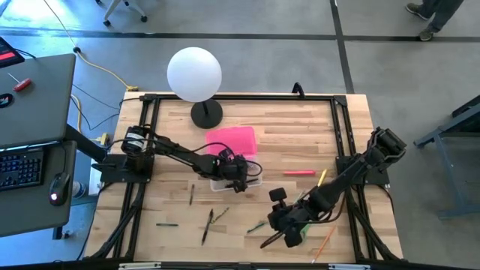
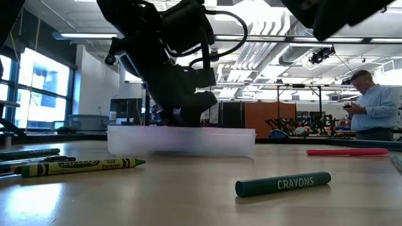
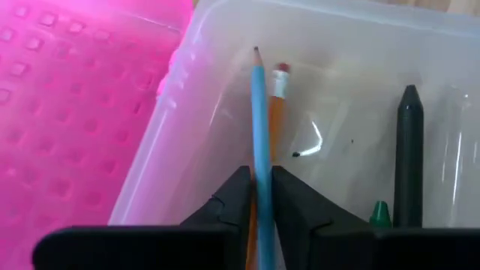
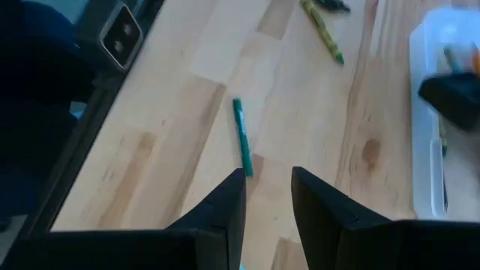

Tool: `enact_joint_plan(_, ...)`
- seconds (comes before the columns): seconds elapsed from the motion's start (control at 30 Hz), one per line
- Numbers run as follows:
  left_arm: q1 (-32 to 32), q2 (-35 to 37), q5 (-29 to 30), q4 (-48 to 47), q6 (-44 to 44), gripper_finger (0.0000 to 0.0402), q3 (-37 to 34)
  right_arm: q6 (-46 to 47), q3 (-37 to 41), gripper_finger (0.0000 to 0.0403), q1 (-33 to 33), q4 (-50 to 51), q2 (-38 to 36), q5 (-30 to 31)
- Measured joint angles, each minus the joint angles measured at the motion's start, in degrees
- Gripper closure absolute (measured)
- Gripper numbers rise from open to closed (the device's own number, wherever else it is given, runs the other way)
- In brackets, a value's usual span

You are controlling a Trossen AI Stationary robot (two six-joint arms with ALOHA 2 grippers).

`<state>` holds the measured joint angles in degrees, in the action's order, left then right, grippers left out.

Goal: Pick & place school supplies into a supply box
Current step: Put the left blue pencil into the pink supply box, then put the pink pen into the pink supply box

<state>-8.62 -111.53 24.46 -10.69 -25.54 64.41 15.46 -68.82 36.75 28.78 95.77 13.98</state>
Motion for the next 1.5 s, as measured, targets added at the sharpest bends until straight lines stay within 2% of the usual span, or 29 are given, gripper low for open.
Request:
enact_joint_plan(0.13,0.00,0.66,0.03,0.08,0.44,0.0291,0.32,2.35,0.00,0.0315,-0.28,3.58,0.00,-0.99)
enact_joint_plan(0.27,0.00,1.40,0.05,-0.71,0.85,0.0281,1.61,0.92,0.02,0.0315,-0.48,3.57,0.02,-1.72)
enact_joint_plan(0.43,0.00,3.09,0.05,-3.12,4.52,0.0284,6.62,-1.18,0.02,0.0315,-0.67,0.99,0.02,5.21)
enact_joint_plan(0.53,-0.02,4.11,0.16,-8.88,4.76,0.0289,10.52,0.13,0.07,0.0315,-0.70,7.27,0.02,10.48)
enact_joint_plan(0.6,-0.02,4.18,0.19,-12.59,4.69,0.0292,13.48,2.92,0.88,0.0315,-0.71,12.66,0.02,14.54)
enact_joint_plan(0.73,-0.90,4.42,0.24,-19.91,3.90,0.0299,19.37,9.46,6.75,0.0315,-0.22,13.26,-1.31,22.39)
enact_joint_plan(0.77,-1.49,4.55,0.45,-21.34,3.86,0.0302,20.62,9.96,8.85,0.0315,-0.20,13.10,-2.56,22.32)
enact_joint_plan(0.83,-2.43,4.61,0.66,-23.86,4.23,0.0307,23.23,9.82,13.28,0.0315,-0.54,12.15,-5.47,17.94)
enact_joint_plan(0.9,-3.67,4.86,0.94,-26.76,4.68,0.0313,25.58,8.29,18.37,0.0315,-1.35,9.26,-9.98,14.29)
enact_joint_plan(1.07,-6.76,4.98,4.61,-30.28,4.75,0.0329,30.12,4.37,31.36,0.0315,-5.39,-2.82,-24.60,11.30)
enact_joint_plan(1.2,-8.98,5.03,5.45,-30.68,4.74,0.0341,32.45,-2.37,44.39,0.0315,-8.32,-19.41,-36.28,9.15)
enact_joint_plan(1.33,-11.24,4.98,6.44,-32.01,4.72,0.0351,34.44,-1.96,57.97,0.0315,-10.03,-37.66,-42.22,6.49)
enact_joint_plan(1.5,-13.31,4.98,9.65,-33.42,4.74,0.0357,36.74,2.29,66.64,0.0315,-11.56,-46.88,-43.75,13.95)
